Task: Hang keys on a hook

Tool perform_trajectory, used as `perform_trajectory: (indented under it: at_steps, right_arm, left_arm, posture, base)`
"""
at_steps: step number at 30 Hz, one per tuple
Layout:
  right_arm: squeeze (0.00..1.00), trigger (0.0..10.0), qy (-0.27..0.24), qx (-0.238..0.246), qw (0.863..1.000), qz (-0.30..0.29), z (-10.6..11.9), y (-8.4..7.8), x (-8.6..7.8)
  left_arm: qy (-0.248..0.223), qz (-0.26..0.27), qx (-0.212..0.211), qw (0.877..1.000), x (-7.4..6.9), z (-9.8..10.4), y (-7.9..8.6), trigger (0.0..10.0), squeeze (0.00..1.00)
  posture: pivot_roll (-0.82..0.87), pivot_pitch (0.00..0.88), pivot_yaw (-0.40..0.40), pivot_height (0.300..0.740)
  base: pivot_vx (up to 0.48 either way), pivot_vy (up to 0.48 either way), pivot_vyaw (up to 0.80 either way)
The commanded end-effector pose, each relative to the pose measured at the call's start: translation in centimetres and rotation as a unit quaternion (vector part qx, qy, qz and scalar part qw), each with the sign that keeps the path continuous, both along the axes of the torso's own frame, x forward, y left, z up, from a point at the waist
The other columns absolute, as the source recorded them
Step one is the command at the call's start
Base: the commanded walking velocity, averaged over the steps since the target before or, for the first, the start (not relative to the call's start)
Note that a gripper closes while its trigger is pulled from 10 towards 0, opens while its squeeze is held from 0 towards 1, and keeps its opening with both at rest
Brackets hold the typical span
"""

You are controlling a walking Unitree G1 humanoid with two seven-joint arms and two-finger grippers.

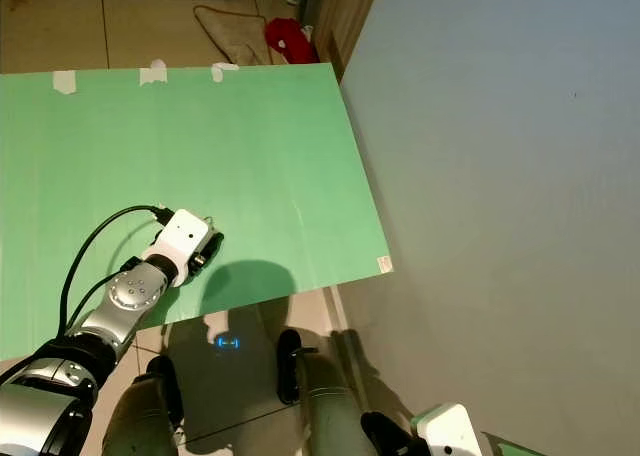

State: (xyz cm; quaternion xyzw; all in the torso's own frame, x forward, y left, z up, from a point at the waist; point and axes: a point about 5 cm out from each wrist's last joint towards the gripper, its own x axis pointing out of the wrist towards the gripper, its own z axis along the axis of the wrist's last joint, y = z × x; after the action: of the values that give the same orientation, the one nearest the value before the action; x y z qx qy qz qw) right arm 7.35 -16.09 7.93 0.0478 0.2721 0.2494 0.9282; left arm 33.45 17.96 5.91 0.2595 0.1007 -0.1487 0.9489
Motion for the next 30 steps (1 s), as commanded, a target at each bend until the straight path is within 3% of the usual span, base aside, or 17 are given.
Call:
perform_trajectory:
  at_steps: [1,2,17,30]
  right_arm:
    - [0.0,10.0,0.017,-0.011,1.0,-0.003,-0.2,-0.5,-0.5]
    - [0.0,10.0,0.017,-0.011,1.0,-0.003,-0.2,-0.5,-0.4]
    - [0.0,10.0,0.015,-0.011,1.0,0.002,-0.6,-0.7,0.4]
    - [0.0,10.0,0.002,-0.008,1.0,0.008,-1.2,-0.7,1.8]
  left_arm:
    - [0.016,-0.006,0.002,1.0,-0.6,-1.0,-0.5,4.9,0.0]
    - [0.016,-0.005,0.002,1.0,-0.6,-1.0,-0.4,0.0,0.0]
    - [0.01,-0.029,0.021,0.999,-0.8,-1.0,-0.6,0.0,0.0]
    - [0.01,-0.029,-0.021,0.999,-0.9,-0.9,-1.1,0.0,0.0]
  posture:
    - [-0.39,0.413,-0.214,0.722]
    - [-0.39,0.415,-0.214,0.722]
    - [-0.38,0.407,-0.219,0.722]
    - [-0.34,0.369,-0.208,0.722]
  base:
    - [0.0,0.0,0.0]
    - [0.0,0.0,0.0]
    - [0.0,0.0,0.0]
    - [0.0,0.0,0.0]
